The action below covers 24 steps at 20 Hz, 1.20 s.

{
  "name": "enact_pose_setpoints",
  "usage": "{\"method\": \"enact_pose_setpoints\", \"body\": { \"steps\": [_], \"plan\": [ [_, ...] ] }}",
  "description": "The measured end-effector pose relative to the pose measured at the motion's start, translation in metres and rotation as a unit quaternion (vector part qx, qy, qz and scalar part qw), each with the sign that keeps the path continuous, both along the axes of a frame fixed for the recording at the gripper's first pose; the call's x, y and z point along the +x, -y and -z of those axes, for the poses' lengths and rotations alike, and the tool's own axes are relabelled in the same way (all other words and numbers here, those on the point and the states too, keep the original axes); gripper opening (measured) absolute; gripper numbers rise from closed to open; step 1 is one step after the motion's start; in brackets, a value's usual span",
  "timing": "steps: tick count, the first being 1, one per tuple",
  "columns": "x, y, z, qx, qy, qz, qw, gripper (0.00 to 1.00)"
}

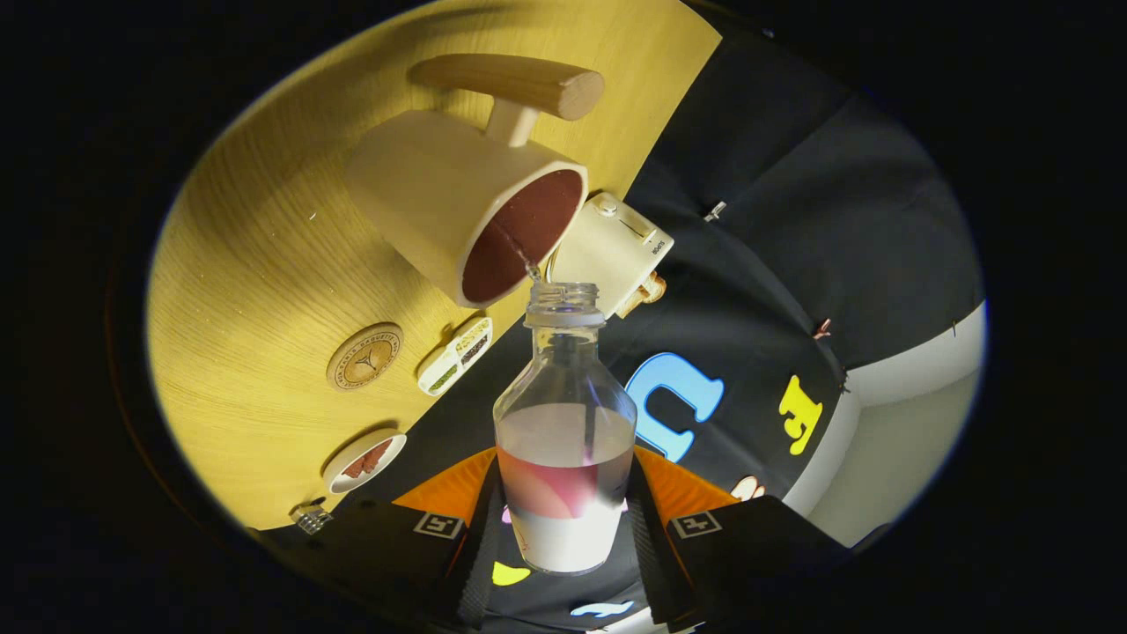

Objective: Take the bottle from table, then pour the juice into the cup, finally place the bottle on the coaster

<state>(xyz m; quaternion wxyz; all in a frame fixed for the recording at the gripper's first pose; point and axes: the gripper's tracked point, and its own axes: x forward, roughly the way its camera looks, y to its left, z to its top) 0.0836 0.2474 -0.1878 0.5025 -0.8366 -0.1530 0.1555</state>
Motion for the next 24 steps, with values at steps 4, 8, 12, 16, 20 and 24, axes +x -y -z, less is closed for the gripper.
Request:
{"method": "enact_pose_setpoints", "body": {
  "steps": [4, 8, 12, 16, 20, 24],
  "plan": [
    [0.0035, -0.0020, -0.0033, -0.018, 0.017, -0.019, 1.000, 0.70],
    [0.0037, -0.0062, -0.0035, -0.028, 0.026, -0.032, 0.999, 0.70],
    [0.0016, -0.0071, -0.0032, -0.030, 0.027, -0.038, 0.998, 0.70],
    [-0.0006, -0.0075, -0.0009, -0.032, 0.027, -0.041, 0.998, 0.70],
    [-0.0006, -0.0071, -0.0014, -0.031, 0.026, -0.041, 0.998, 0.70],
    [-0.0015, -0.0067, -0.0014, -0.031, 0.025, -0.040, 0.998, 0.70]
  ]
}}
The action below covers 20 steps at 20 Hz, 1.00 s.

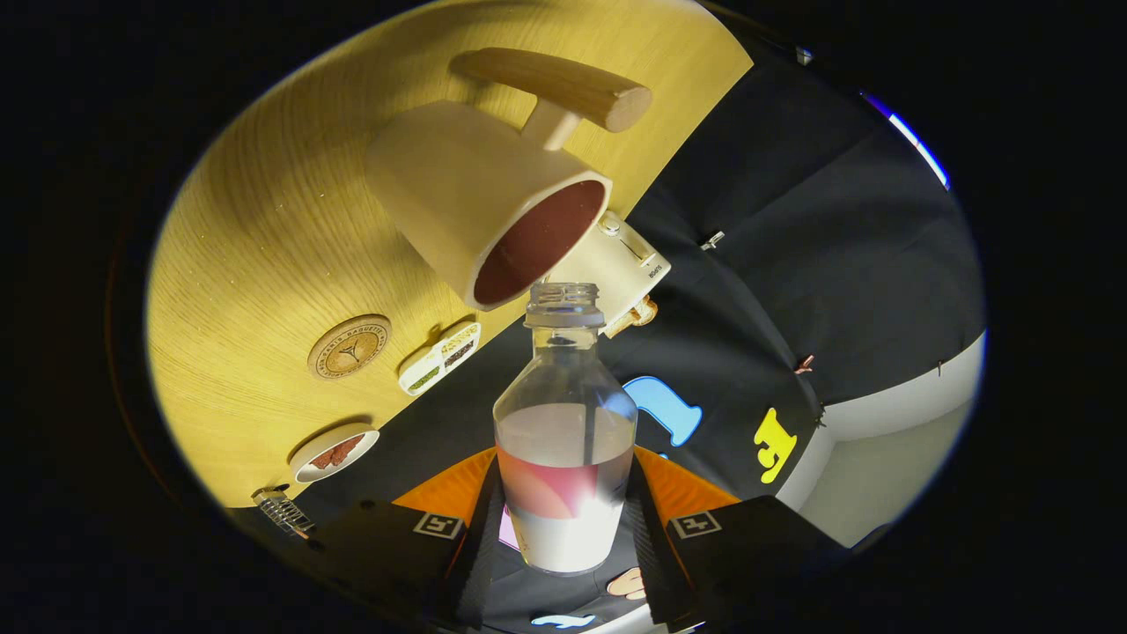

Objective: Take the bottle from table, then pour the juice into the cup, finally place the bottle on the coaster

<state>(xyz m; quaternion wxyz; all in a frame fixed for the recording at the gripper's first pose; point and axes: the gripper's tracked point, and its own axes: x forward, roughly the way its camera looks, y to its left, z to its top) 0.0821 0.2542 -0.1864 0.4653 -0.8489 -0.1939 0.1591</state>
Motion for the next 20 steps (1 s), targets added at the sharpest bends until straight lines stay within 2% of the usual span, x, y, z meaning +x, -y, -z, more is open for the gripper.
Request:
{"method": "enact_pose_setpoints", "body": {
  "steps": [14, 16, 20],
  "plan": [
    [-0.001, 0.004, 0.001, 0.009, -0.007, 0.013, 1.000, 0.70],
    [0.001, 0.008, 0.000, 0.025, -0.015, 0.023, 0.999, 0.70],
    [0.003, 0.017, 0.003, 0.094, -0.054, 0.061, 0.992, 0.70]
  ]
}}
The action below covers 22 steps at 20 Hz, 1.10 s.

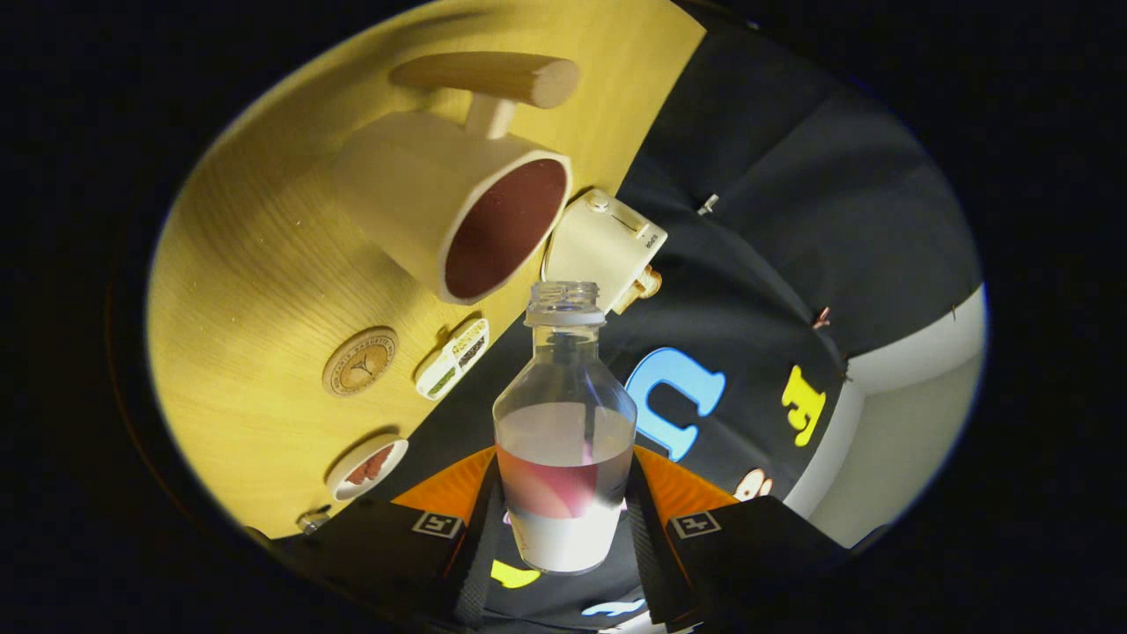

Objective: Take the bottle from table, then pour the juice into the cup, finally place the bottle on the coaster

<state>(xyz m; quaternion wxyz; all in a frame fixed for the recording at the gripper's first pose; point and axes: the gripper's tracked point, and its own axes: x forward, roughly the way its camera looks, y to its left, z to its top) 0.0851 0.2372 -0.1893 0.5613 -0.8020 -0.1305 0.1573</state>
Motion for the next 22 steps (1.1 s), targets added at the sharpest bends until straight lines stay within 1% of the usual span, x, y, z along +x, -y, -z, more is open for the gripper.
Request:
{"method": "enact_pose_setpoints", "body": {
  "steps": [3, 4, 6, 9, 11, 13, 17, 18, 19, 22],
  "plan": [
    [-0.006, 0.001, 0.004, 0.062, -0.042, 0.031, 0.997, 0.70],
    [-0.007, 0.001, 0.008, 0.090, -0.063, 0.045, 0.993, 0.70],
    [-0.014, 0.003, 0.010, 0.150, -0.099, 0.073, 0.981, 0.70],
    [-0.021, 0.000, 0.015, 0.233, -0.152, 0.103, 0.955, 0.71],
    [-0.028, -0.005, 0.017, 0.286, -0.186, 0.112, 0.933, 0.71],
    [-0.032, -0.008, 0.017, 0.336, -0.213, 0.122, 0.909, 0.71],
    [-0.035, -0.008, 0.012, 0.440, -0.252, 0.145, 0.850, 0.71],
    [-0.033, -0.006, 0.009, 0.466, -0.256, 0.156, 0.832, 0.71],
    [-0.033, -0.005, 0.005, 0.500, -0.268, 0.161, 0.808, 0.71],
    [-0.025, -0.001, -0.009, 0.603, -0.292, 0.177, 0.721, 0.71]
  ]
}}
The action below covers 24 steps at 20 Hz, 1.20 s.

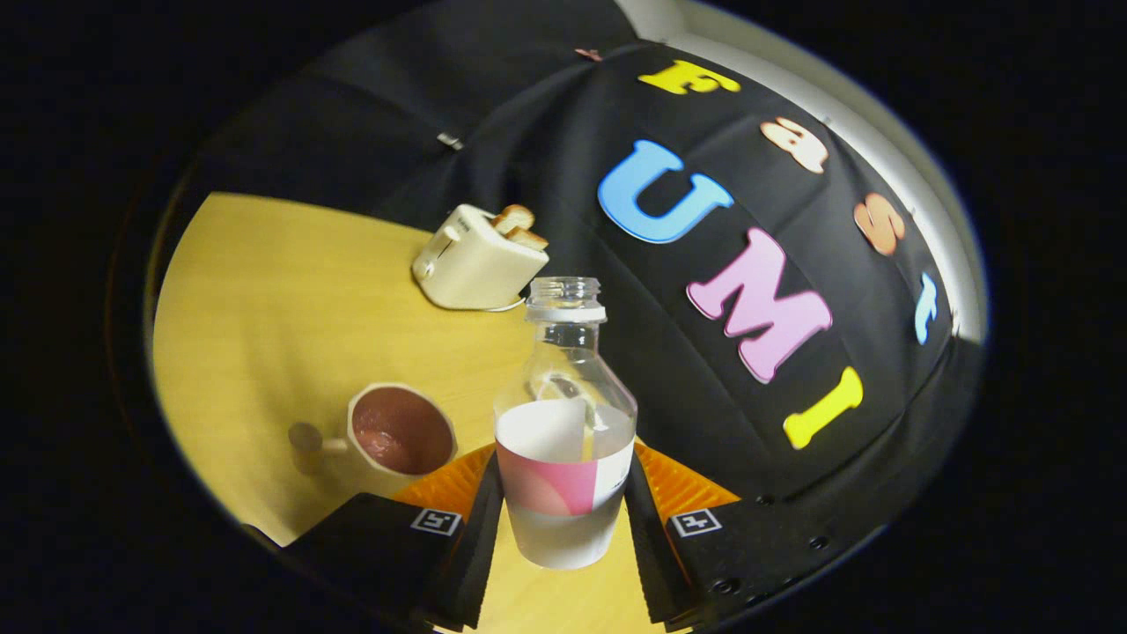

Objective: Take the bottle from table, then pour the juice into the cup, finally place the bottle on the coaster

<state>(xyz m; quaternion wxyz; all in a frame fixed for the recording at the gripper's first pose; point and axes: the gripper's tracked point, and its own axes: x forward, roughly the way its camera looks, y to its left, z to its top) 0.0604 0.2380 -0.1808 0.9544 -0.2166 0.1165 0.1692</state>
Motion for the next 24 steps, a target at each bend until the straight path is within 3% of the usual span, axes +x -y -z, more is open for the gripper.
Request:
{"method": "enact_pose_setpoints", "body": {
  "steps": [4, 7, 9, 16, 24],
  "plan": [
    [0.015, 0.008, -0.017, 0.144, -0.023, 0.043, 0.988, 0.71],
    [0.030, 0.014, -0.034, 0.254, -0.039, 0.076, 0.963, 0.71],
    [0.044, 0.019, -0.046, 0.296, -0.026, 0.091, 0.950, 0.72],
    [0.100, 0.043, -0.016, 0.311, 0.003, 0.153, 0.938, 0.72],
    [0.136, 0.041, 0.062, 0.298, -0.013, 0.159, 0.941, 0.72]
  ]
}}
